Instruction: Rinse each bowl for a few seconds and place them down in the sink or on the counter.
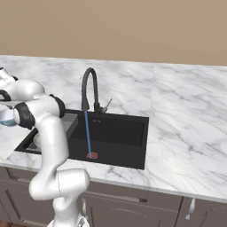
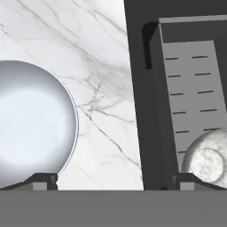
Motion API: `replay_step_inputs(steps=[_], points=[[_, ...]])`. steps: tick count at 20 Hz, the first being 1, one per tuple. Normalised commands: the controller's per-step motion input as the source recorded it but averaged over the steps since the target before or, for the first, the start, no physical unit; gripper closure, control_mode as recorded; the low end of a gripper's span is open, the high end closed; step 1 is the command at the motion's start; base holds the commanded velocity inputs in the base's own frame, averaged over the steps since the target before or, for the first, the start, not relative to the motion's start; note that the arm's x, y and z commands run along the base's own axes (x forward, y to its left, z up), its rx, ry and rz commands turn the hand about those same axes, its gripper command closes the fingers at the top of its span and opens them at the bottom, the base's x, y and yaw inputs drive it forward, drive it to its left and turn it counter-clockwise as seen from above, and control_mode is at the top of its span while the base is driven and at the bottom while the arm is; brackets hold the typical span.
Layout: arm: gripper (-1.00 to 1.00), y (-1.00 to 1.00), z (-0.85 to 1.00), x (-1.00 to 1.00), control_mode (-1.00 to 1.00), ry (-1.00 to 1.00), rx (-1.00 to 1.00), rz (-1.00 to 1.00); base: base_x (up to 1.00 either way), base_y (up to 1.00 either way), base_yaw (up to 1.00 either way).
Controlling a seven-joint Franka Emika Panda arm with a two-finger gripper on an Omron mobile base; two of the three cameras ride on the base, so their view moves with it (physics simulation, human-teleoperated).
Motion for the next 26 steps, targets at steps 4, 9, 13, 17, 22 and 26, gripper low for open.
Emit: replay_step_inputs(steps=[4,9,13,17,22,26], points=[[-1.0,0.16,0.0,-0.02,-1.0,0.0,0.0,-0.09,0.0,0.0,0.0],[-1.0,0.07,-0.09,-0.08,-1.0,0.0,0.02,-0.08,0.0,0.0,0.0],[-1.0,-0.04,-0.05,-0.23,-1.0,0.0,0.03,-0.04,0.0,0.0,0.0],[-1.0,-0.08,-0.02,-0.23,-1.0,0.0,0.02,-0.03,0.0,0.0,0.0],[-1.0,-0.04,-0.04,-0.06,-1.0,-0.02,0.08,-0.05,0.0,0.0,0.0],[-1.0,-0.07,-0.17,0.0,-1.0,-0.08,0.13,-0.07,0.0,0.0,0.0]])
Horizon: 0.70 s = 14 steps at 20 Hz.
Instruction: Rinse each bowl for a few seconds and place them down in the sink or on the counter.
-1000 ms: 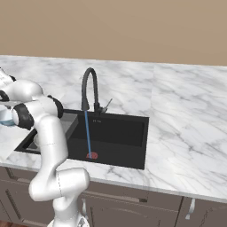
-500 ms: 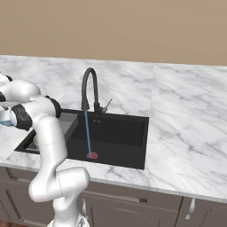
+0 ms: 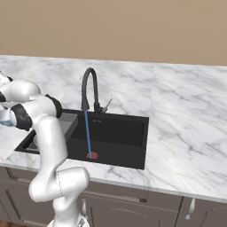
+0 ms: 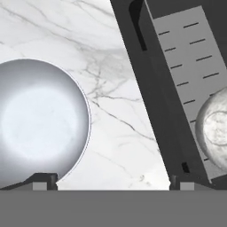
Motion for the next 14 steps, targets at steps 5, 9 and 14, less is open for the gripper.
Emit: replay_step_inputs(steps=[5,9,14], points=[[-1.0,-0.04,-0.24,0.0,-1.0,-0.11,0.05,-0.05,0.0,0.0,0.0],[-1.0,-0.01,-0.08,0.0,-1.0,-0.02,0.0,-0.04,0.0,0.0,0.0],[-1.0,0.0,0.0,0.0,-1.0,0.0,0.0,-0.03,0.0,0.0,0.0]])
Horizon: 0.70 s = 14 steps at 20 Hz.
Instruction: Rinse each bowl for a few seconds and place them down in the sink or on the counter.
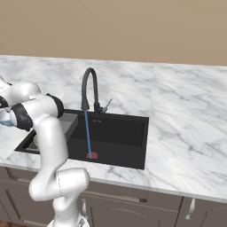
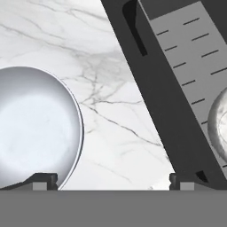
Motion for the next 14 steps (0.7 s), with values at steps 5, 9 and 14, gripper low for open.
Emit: replay_step_inputs(steps=[5,9,14], points=[[-1.0,0.0,0.0,0.05,-1.0,0.01,0.0,-0.01,0.0,0.0,0.0],[-1.0,0.0,-0.07,0.03,-1.0,0.0,0.01,0.0,0.0,0.0,0.0],[-1.0,0.0,-0.13,0.05,-1.0,0.0,0.04,0.0,0.0,0.0,0.0]])
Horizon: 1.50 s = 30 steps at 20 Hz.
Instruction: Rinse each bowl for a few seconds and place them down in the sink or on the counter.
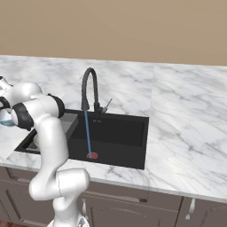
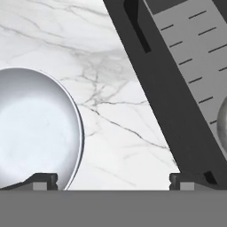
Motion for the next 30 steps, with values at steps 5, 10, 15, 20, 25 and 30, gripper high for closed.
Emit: replay_step_inputs(steps=[5,10,15,20,25,30], points=[[-1.0,0.01,-0.14,0.03,-1.0,-0.01,0.04,0.0,0.0,0.0,0.0],[-1.0,0.05,-0.03,0.08,-1.0,0.0,0.02,0.0,0.0,0.0,0.0],[-1.0,0.11,-0.08,0.12,-1.0,0.0,0.02,0.0,0.0,0.0,0.0],[-1.0,0.1,-0.12,0.1,-1.0,0.0,0.03,0.0,0.0,0.0,0.0],[-1.0,0.14,-0.14,0.16,-1.0,0.0,0.03,0.0,0.0,0.0,0.0],[-1.0,0.13,-0.17,0.19,-1.0,0.0,0.03,0.0,0.0,0.0,0.0]])
